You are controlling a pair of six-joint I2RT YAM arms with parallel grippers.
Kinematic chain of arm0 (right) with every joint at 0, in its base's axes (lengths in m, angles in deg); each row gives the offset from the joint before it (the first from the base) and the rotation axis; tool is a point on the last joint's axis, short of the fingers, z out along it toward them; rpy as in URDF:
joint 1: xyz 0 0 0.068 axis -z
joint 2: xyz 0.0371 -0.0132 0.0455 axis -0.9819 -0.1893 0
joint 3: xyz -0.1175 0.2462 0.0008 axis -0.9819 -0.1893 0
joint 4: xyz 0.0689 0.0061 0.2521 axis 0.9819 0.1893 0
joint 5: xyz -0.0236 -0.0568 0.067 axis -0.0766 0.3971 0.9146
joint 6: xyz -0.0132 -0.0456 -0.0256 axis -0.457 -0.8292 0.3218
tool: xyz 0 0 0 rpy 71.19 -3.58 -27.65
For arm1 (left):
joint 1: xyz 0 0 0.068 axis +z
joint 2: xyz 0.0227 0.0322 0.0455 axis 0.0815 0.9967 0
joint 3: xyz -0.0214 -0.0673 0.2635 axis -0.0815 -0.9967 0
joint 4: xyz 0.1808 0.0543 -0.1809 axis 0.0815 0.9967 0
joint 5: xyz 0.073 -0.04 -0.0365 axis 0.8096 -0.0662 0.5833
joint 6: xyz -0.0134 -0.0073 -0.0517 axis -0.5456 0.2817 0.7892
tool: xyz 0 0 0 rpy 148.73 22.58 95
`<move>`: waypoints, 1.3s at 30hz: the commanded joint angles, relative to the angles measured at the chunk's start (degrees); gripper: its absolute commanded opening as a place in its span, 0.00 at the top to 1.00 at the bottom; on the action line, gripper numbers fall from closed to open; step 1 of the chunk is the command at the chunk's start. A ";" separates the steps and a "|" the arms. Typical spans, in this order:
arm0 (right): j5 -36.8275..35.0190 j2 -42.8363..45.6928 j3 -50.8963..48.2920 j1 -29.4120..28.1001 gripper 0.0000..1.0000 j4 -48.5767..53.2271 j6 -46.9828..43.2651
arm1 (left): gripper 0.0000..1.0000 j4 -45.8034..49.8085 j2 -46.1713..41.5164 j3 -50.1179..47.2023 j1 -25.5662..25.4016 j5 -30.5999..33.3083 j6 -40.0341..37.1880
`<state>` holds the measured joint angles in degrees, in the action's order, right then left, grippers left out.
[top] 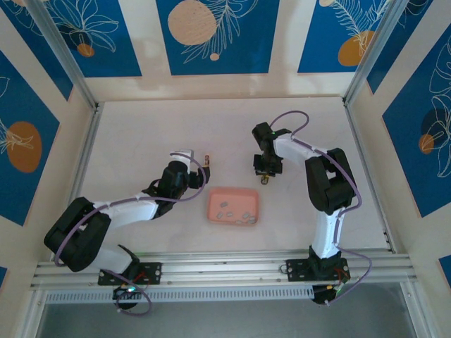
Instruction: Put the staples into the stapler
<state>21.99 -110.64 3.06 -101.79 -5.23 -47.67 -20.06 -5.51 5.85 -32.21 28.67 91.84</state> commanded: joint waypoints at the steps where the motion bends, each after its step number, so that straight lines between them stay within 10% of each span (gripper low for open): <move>1: -1.25 -1.00 1.00 -0.07 0.80 2.54 -0.35 | 0.15 -1.19 -1.32 -0.73 0.17 -0.50 -0.35; 39: -7.98 -0.33 5.15 -3.62 0.88 7.60 -3.44 | 0.15 -1.62 -1.40 -0.86 0.20 -1.01 -0.09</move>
<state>16.64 -109.90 6.23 -104.54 -0.53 -49.68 -20.11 -5.51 5.54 -32.21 28.67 91.84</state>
